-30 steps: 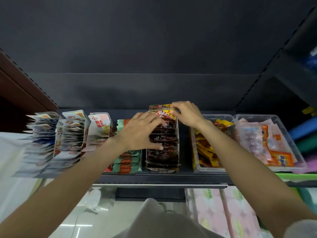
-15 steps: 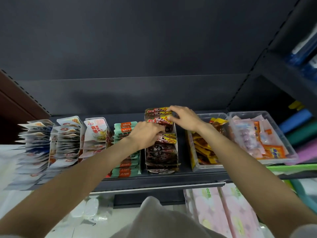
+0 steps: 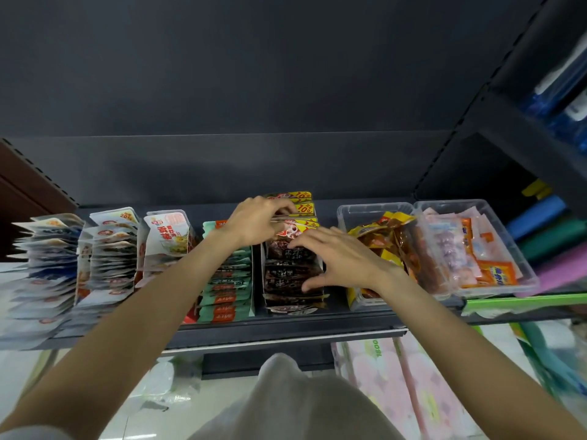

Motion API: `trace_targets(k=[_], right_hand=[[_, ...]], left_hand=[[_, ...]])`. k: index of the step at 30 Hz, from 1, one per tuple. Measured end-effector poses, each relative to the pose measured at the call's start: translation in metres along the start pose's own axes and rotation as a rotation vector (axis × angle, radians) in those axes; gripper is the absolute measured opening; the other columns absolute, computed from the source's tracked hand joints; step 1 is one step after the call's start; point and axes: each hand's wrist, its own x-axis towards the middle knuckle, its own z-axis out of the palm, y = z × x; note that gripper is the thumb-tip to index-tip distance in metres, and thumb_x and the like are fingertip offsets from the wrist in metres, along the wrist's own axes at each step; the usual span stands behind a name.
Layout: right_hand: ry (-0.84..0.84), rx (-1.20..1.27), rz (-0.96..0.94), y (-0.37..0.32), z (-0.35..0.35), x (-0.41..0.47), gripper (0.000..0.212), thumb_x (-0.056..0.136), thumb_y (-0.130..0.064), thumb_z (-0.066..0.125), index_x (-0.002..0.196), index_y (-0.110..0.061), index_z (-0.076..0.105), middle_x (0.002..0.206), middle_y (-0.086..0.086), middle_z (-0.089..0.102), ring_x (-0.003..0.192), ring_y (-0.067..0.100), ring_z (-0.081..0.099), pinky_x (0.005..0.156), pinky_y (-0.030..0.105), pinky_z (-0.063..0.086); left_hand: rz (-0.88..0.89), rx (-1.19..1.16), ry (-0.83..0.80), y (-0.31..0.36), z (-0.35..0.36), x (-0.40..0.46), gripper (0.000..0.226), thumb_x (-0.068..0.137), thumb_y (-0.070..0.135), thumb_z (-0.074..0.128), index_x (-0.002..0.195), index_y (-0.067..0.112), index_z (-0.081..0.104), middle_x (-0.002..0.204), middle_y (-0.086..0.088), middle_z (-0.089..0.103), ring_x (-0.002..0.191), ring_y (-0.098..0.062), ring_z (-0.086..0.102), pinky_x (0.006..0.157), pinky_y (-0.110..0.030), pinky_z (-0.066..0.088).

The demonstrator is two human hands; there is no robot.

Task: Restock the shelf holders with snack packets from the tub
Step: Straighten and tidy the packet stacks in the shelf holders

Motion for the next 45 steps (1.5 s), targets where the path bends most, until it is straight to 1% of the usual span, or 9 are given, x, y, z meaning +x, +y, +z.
trace_targets(k=[6, 13, 17, 22, 27, 31, 34, 37, 45], right_hand=[[-0.054, -0.339, -0.122, -0.001, 0.005, 0.018, 0.074, 0.075, -0.059, 0.067, 0.134, -0.021, 0.041, 0.13, -0.001, 0.055, 0.119, 0.017, 0.049, 0.099, 0.03, 0.028], [0.008, -0.455, -0.164, -0.013, 0.009, 0.027, 0.04, 0.083, -0.026, 0.06, 0.118, -0.011, 0.05, 0.085, 0.002, 0.066, 0.082, 0.021, 0.062, 0.085, 0.031, 0.032], [-0.027, -0.547, -0.168, -0.014, 0.012, 0.025, 0.033, 0.088, -0.042, 0.06, 0.105, -0.013, 0.059, 0.08, 0.001, 0.066, 0.081, 0.02, 0.06, 0.088, 0.034, 0.029], [0.01, -0.237, -0.071, -0.009, 0.004, 0.026, 0.016, 0.094, -0.028, 0.056, 0.104, -0.02, 0.066, 0.076, -0.004, 0.061, 0.075, 0.014, 0.049, 0.085, 0.027, 0.024], [0.022, -0.189, 0.129, -0.007, -0.012, 0.035, 0.035, 0.09, -0.039, 0.062, 0.118, -0.018, 0.059, 0.099, 0.005, 0.067, 0.097, 0.027, 0.061, 0.08, 0.033, 0.041], [0.31, 0.066, 0.144, -0.007, -0.018, 0.003, 0.04, 0.084, -0.05, 0.061, 0.112, -0.021, 0.06, 0.112, -0.006, 0.063, 0.103, 0.014, 0.058, 0.084, 0.03, 0.046], [0.251, 0.275, 0.03, -0.018, -0.016, -0.034, 0.054, 0.079, -0.066, 0.055, 0.118, -0.029, 0.056, 0.118, -0.018, 0.054, 0.112, 0.003, 0.049, 0.094, 0.024, 0.038], [0.03, 0.024, 0.024, -0.031, 0.007, -0.045, 0.059, 0.083, -0.062, 0.054, 0.132, -0.03, 0.048, 0.129, -0.011, 0.054, 0.117, 0.007, 0.048, 0.095, 0.026, 0.037], [0.065, -0.425, 0.064, -0.031, 0.034, -0.015, 0.035, 0.099, -0.025, 0.047, 0.131, -0.013, 0.042, 0.107, 0.004, 0.068, 0.093, 0.023, 0.064, 0.084, 0.032, 0.041]], left_hand=[[-0.04, -0.066, 0.051, -0.002, 0.005, -0.006, 0.033, 0.082, 0.021, 0.07, 0.112, 0.031, 0.061, 0.109, 0.01, 0.068, 0.101, -0.01, 0.064, 0.087, -0.034, 0.051], [0.041, 0.009, 0.197, -0.004, 0.005, -0.021, 0.038, 0.077, 0.026, 0.075, 0.107, 0.023, 0.053, 0.108, 0.009, 0.061, 0.09, -0.013, 0.062, 0.067, -0.035, 0.052], [0.156, 0.066, 0.26, -0.005, -0.001, -0.039, 0.021, 0.079, 0.015, 0.072, 0.094, 0.017, 0.058, 0.106, 0.002, 0.058, 0.088, -0.017, 0.059, 0.064, -0.038, 0.053], [0.186, 0.056, 0.173, -0.004, 0.003, -0.057, 0.03, 0.082, 0.047, 0.066, 0.096, 0.021, 0.073, 0.122, 0.004, 0.06, 0.112, -0.017, 0.053, 0.093, -0.033, 0.042], [0.163, 0.193, 0.112, -0.003, 0.008, -0.049, 0.04, 0.076, 0.043, 0.074, 0.103, 0.014, 0.07, 0.127, 0.001, 0.052, 0.115, -0.02, 0.047, 0.092, -0.037, 0.041], [0.148, 0.232, 0.192, -0.001, 0.015, -0.046, 0.028, 0.075, 0.033, 0.078, 0.088, 0.009, 0.071, 0.122, -0.005, 0.055, 0.108, -0.025, 0.053, 0.084, -0.039, 0.044], [0.177, 0.249, 0.21, 0.0, 0.019, -0.047, 0.031, 0.073, 0.031, 0.08, 0.09, 0.007, 0.071, 0.12, -0.008, 0.056, 0.104, -0.026, 0.055, 0.08, -0.038, 0.046], [0.187, 0.251, 0.197, -0.001, 0.018, -0.048, 0.033, 0.076, 0.033, 0.077, 0.094, 0.007, 0.07, 0.121, -0.007, 0.055, 0.105, -0.026, 0.054, 0.081, -0.04, 0.047], [0.198, 0.206, 0.182, -0.001, 0.019, -0.053, 0.027, 0.086, 0.029, 0.067, 0.102, 0.007, 0.069, 0.124, -0.008, 0.052, 0.106, -0.025, 0.052, 0.085, -0.043, 0.05]])
